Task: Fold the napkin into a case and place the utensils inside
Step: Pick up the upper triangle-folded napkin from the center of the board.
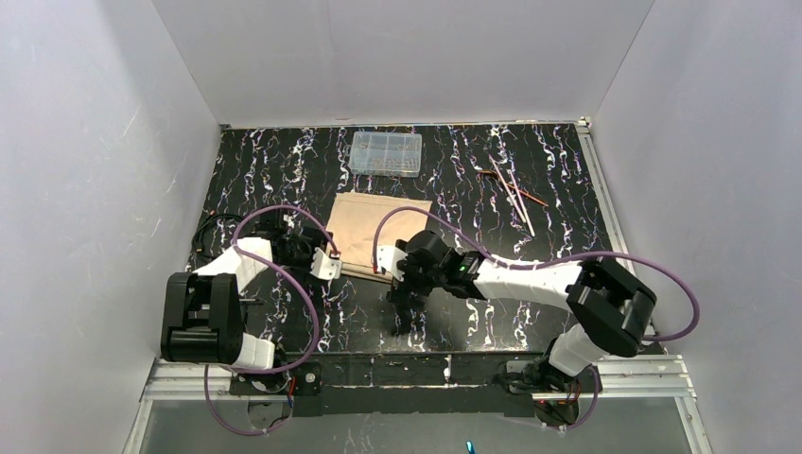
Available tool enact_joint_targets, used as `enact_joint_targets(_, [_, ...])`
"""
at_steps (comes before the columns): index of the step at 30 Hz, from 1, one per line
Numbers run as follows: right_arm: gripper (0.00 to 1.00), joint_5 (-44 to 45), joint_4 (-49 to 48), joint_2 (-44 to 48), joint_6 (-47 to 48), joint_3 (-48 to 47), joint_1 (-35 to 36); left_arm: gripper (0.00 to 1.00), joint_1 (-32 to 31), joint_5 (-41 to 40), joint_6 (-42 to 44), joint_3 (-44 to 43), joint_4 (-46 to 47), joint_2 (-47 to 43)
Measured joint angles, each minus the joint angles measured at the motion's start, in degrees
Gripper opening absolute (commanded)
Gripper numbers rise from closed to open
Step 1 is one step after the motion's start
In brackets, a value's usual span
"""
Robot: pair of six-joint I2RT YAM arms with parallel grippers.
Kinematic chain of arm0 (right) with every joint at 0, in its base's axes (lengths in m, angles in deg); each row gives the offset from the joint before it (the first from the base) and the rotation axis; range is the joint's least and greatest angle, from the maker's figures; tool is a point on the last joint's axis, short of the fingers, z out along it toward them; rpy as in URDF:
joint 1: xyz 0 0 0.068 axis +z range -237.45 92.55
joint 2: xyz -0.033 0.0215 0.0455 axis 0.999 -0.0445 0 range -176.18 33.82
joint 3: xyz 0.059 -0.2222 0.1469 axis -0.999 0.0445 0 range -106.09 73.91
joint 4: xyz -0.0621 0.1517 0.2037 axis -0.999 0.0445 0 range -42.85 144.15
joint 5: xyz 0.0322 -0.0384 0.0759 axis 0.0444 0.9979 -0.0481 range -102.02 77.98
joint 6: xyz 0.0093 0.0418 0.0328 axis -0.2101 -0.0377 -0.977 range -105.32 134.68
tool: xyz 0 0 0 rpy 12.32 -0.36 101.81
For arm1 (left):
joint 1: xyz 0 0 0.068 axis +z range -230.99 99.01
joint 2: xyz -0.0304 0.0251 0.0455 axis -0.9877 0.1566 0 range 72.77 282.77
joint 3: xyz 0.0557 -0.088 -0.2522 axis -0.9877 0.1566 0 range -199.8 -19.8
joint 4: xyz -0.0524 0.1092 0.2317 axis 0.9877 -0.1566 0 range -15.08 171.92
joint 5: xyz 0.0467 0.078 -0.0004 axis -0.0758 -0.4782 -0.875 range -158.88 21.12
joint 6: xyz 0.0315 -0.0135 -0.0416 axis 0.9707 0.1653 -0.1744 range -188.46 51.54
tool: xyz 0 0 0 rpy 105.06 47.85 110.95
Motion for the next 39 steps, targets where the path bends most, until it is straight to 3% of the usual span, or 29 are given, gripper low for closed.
enact_joint_targets(8, [0.98,1.79,-0.74,-4.39,2.12,-0.11,1.01,0.72,0.0,0.92,4.02,1.62,2.32,-0.46])
enact_joint_targets(22, [0.76,10.23,-6.88,-6.93,1.86,0.02,1.01,0.62,0.0,1.14,9.18,3.19,4.26,-0.72])
enact_joint_targets(26, [0.69,11.32,-7.48,-6.99,1.66,0.42,1.01,0.55,0.0,0.94,10.16,3.19,3.78,-0.66])
enact_joint_targets(32, [0.59,11.54,-8.15,-7.78,0.17,0.72,1.01,0.36,0.0,0.15,11.06,3.21,2.36,-0.42])
enact_joint_targets(36, [0.52,12.0,-8.79,-8.13,-1.25,0.76,1.01,0.29,-0.02,-0.26,11.26,3.76,1.79,-0.44])
enact_joint_targets(37, [0.5,12.0,-8.85,-8.17,-1.77,0.79,1.03,0.26,-0.02,-0.26,11.3,3.89,1.79,-0.52])
enact_joint_targets(39, [0.46,12.2,-9.03,-8.37,-2.58,0.79,1.03,0.1,-0.07,-0.48,11.23,4.07,1.79,-0.66])
